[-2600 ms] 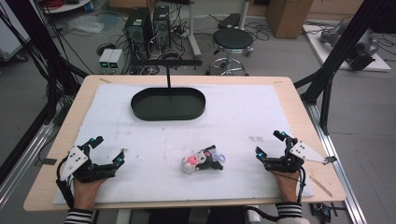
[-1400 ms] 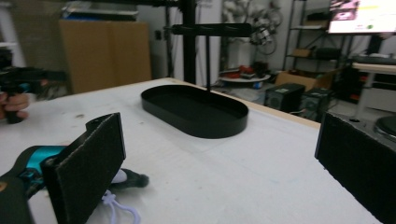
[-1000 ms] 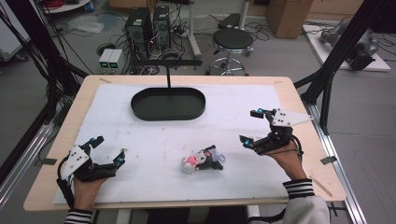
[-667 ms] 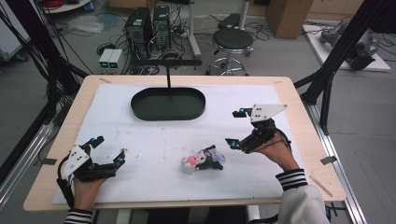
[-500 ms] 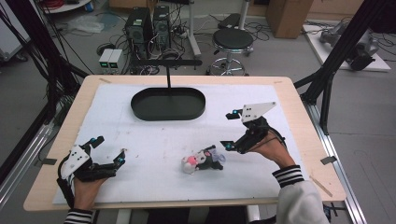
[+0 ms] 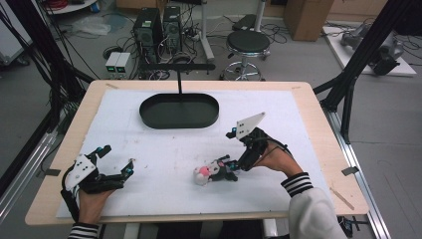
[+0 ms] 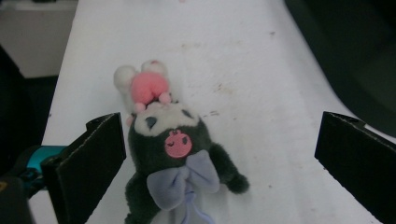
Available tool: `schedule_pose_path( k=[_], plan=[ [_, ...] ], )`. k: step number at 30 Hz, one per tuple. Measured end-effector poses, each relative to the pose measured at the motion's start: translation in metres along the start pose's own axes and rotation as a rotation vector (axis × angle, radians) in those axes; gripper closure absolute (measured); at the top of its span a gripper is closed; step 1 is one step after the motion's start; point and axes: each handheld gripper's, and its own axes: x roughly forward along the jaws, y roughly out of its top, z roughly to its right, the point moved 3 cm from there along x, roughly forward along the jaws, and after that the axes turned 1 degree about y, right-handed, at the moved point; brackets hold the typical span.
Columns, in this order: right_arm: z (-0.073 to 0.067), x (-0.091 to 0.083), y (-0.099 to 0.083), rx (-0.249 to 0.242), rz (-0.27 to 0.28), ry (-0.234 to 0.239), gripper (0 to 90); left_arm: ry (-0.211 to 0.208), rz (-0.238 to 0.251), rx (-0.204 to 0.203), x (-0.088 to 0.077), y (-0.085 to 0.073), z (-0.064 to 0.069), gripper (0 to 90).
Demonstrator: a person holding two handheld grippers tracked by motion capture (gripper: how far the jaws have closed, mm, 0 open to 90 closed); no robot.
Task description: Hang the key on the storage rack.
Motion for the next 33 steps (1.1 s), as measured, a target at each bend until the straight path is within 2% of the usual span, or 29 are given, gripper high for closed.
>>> schedule_pose_path(
  k=[9,14,19,26,33],
  plan=[
    [-0.001,0.021,0.002,-0.031,-0.055,0.048,0.8,-0.002,-0.001,0.0,0.0,0.0,0.0,1.7],
    [-0.004,0.029,-0.001,-0.026,-0.116,0.088,0.8,-0.005,0.001,0.0,0.0,0.0,0.0,1.7],
    [-0.005,0.039,-0.003,-0.039,-0.155,0.102,0.8,-0.008,-0.004,0.005,0.0,0.0,0.001,1.7],
    [-0.007,0.049,-0.004,-0.041,-0.178,0.146,0.8,-0.01,-0.005,0.007,0.0,0.0,0.001,1.7],
    [-0.009,0.054,-0.007,-0.048,-0.203,0.17,0.8,-0.01,-0.006,0.01,0.001,0.0,0.001,1.7]
  ],
)
